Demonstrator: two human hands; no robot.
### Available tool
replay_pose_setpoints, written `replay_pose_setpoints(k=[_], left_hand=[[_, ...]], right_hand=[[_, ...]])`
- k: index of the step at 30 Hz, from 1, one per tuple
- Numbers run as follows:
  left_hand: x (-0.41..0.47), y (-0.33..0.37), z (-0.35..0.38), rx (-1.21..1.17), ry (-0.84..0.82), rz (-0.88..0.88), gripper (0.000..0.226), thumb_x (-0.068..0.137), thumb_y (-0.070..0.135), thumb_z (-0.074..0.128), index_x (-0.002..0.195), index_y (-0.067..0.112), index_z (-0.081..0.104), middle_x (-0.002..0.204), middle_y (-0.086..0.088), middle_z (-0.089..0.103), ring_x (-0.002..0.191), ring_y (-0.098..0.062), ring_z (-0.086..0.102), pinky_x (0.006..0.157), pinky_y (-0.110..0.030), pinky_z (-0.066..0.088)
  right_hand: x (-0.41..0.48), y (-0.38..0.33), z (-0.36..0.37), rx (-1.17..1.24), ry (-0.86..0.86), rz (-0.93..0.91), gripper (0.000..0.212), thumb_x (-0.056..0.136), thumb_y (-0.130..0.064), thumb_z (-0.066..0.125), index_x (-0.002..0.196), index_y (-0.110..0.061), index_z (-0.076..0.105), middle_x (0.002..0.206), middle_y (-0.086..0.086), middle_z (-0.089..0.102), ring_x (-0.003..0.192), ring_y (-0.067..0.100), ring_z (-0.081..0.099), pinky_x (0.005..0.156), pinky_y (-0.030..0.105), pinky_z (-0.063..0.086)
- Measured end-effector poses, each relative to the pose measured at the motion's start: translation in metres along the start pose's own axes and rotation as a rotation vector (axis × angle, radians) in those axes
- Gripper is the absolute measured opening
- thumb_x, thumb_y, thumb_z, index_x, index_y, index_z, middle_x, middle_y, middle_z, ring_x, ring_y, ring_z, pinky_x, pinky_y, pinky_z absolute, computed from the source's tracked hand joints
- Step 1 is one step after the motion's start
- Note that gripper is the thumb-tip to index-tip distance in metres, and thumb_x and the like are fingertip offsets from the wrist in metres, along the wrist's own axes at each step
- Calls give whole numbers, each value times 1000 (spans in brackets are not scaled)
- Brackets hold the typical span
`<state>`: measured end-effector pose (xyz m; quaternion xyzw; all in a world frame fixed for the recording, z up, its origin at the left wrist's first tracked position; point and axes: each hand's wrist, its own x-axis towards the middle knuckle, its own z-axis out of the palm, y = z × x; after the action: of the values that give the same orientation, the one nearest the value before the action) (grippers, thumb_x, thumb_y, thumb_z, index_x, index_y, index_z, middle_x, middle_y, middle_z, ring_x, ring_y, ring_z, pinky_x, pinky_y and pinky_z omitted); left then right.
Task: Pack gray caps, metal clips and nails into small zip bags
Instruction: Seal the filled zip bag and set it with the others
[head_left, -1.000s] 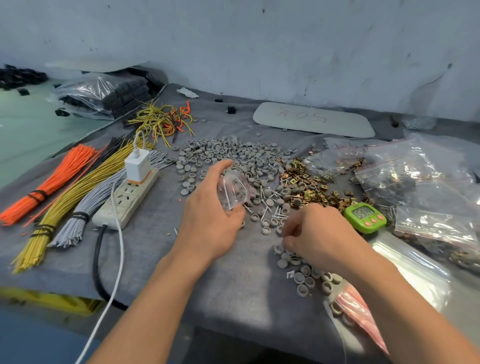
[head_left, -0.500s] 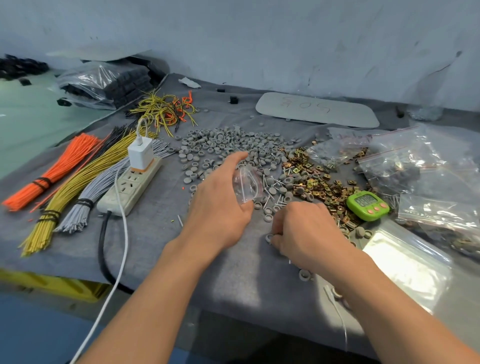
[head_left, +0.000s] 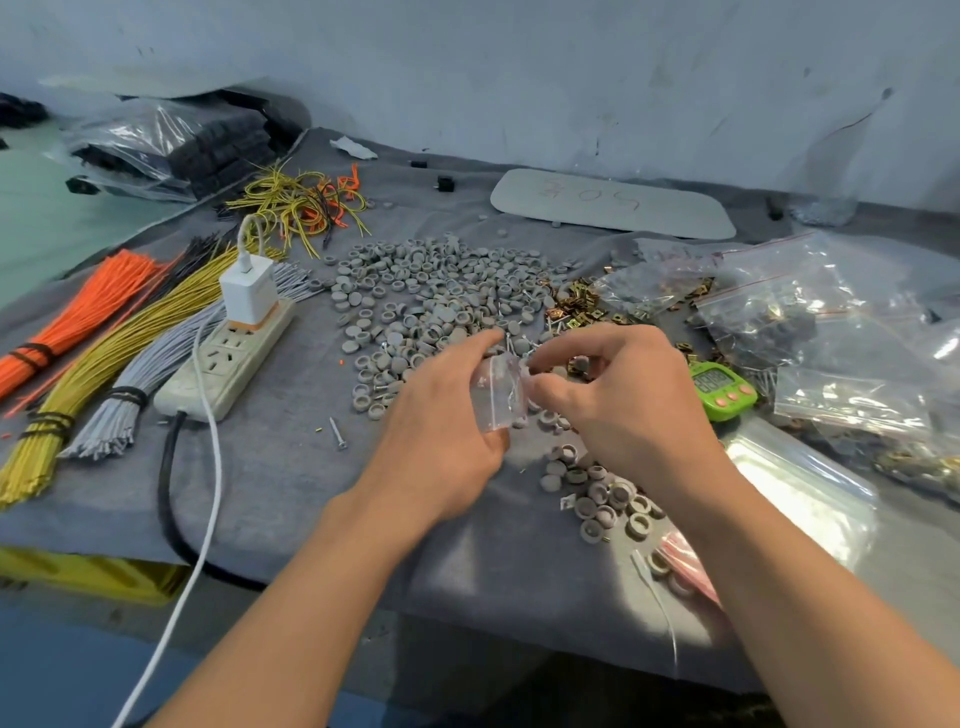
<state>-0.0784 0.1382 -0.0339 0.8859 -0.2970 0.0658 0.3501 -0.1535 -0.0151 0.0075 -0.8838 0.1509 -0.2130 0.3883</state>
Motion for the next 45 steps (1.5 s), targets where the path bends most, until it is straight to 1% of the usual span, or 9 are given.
replay_pose_setpoints(k=[3,7,10,15,19,25,30,35,45], left_hand=[[0,3,7,-97,-11,28,82,75,17,82,147,38,48,135,17,59,116,-1,54,93,-5,32],[1,7,10,-198,-14,19,63,72,16,78,128,40,61,105,21,68,85,4,60,67,-3,39],[3,6,8,-261,42,3,49,73,12,75,111,41,63,92,21,69,85,6,62,65,-5,40],[8,-3,2,-339,73,-67,42,79,11,77,109,39,67,94,19,72,86,3,68,74,-18,53],[8,-6,-2,-409,78,-106,42,79,9,76,109,37,70,96,15,75,86,-1,70,82,-30,58],[3,-4,-2,-362,85,-70,41,76,10,75,107,37,70,92,19,73,83,1,68,77,-22,54],[0,-3,-1,-298,48,-66,45,76,13,76,111,40,67,92,20,71,84,3,65,70,-5,43],[-2,3,2,-276,-11,-64,54,75,16,77,121,41,63,90,26,65,81,17,57,67,0,37],[3,0,-1,-529,131,-116,54,67,15,62,115,39,67,93,17,74,84,-7,71,75,-32,58]], right_hand=[[1,-2,6,-47,-67,-56,14,78,-28,87,79,-40,78,123,-19,67,107,-4,60,89,13,44],[4,-6,17,60,-170,-55,19,80,-20,83,83,-38,83,149,-18,54,134,2,49,73,-5,41],[7,-5,14,208,-101,-41,30,81,-16,78,83,-47,82,137,-21,64,126,-8,55,104,21,48],[9,8,-5,-173,0,27,21,86,-20,72,76,-37,81,90,-20,74,46,-5,58,45,6,41],[3,7,0,-632,-230,44,11,88,-40,72,88,-31,80,88,-7,75,82,16,67,88,34,55],[-2,-1,15,-815,-350,-16,8,84,-33,72,83,-26,75,77,-7,66,80,22,61,79,33,32],[0,-1,7,-423,-85,-5,9,92,-32,72,88,-29,80,81,-9,74,80,13,68,81,28,53],[6,0,7,-114,-28,-42,8,91,-29,75,91,-33,82,75,-30,64,73,-23,56,62,-2,36],[24,2,16,148,80,-5,19,89,-27,69,80,-37,82,62,-15,71,46,10,53,44,21,42]])
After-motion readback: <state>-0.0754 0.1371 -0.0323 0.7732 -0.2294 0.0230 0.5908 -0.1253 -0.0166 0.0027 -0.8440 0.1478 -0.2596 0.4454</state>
